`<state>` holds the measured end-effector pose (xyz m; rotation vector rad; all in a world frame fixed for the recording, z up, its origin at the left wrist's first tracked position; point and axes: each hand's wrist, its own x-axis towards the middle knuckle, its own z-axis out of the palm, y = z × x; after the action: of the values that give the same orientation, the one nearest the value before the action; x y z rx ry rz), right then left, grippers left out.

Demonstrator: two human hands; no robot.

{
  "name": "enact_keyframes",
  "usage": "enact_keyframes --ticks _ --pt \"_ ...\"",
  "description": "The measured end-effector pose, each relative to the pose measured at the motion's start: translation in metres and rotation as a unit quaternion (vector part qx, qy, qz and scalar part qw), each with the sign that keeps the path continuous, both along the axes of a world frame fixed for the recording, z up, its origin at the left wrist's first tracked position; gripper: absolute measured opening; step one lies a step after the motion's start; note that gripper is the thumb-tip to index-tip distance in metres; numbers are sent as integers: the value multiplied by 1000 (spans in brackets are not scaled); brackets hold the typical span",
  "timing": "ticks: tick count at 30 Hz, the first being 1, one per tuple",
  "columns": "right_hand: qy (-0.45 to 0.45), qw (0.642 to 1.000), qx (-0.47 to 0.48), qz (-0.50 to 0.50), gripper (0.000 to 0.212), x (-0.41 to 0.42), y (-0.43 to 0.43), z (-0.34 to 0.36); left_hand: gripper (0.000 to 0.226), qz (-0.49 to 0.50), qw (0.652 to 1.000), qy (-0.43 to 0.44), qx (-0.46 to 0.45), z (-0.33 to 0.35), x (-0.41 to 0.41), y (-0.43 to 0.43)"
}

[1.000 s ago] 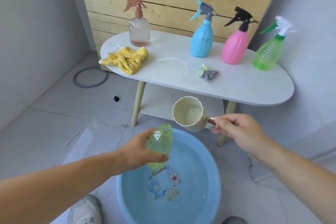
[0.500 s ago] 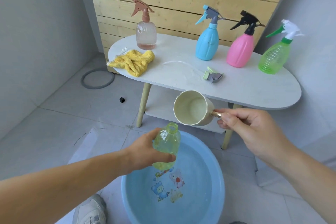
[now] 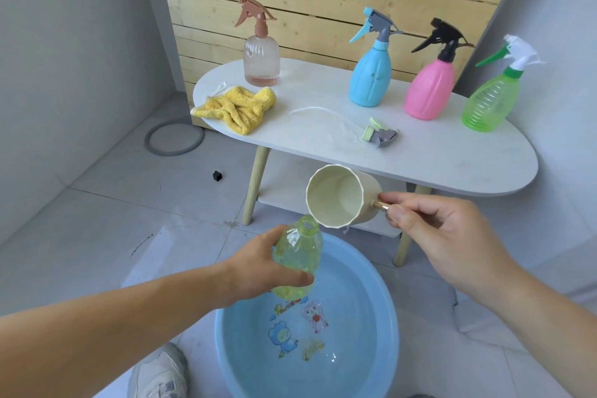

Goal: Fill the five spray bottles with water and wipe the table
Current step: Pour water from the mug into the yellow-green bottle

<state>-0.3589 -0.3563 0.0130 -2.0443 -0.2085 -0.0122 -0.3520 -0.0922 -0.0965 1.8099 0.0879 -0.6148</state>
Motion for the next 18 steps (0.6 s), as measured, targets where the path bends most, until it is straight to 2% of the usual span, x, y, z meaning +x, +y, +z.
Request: enact_keyframes --ticks 7,11,18 --pt "-12 1000 5 6 22 -1 2 2 72 -3 1000 -1 -5 1 0 0" --pt "-13 1000 -3 6 15 -1 2 2 74 -5 1000 -3 -3 -1 1 0" --pt "-29 1000 0 7 16 -2 3 4 75 -6 1000 -2 -1 -3 1 0"
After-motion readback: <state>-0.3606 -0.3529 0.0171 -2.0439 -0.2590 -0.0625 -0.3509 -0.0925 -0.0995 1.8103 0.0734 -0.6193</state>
